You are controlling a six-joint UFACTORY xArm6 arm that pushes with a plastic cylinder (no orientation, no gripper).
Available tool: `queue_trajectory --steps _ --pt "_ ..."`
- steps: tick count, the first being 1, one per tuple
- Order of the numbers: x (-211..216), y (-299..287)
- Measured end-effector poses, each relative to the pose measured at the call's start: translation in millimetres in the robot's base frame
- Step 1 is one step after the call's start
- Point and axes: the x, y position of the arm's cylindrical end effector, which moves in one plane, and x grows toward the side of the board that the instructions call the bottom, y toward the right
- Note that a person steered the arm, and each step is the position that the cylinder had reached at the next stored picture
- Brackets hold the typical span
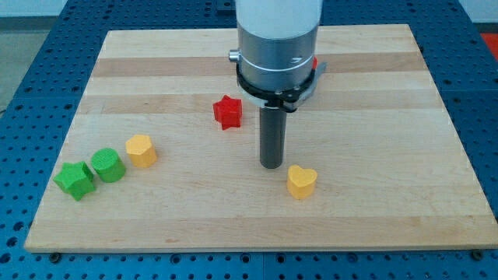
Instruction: Push the yellow heart slightly left
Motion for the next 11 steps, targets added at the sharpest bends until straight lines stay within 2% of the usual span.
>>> queue_trajectory --steps 6,9,11 --pt "-2 -23" --pt "-17 0" --pt "-30 45"
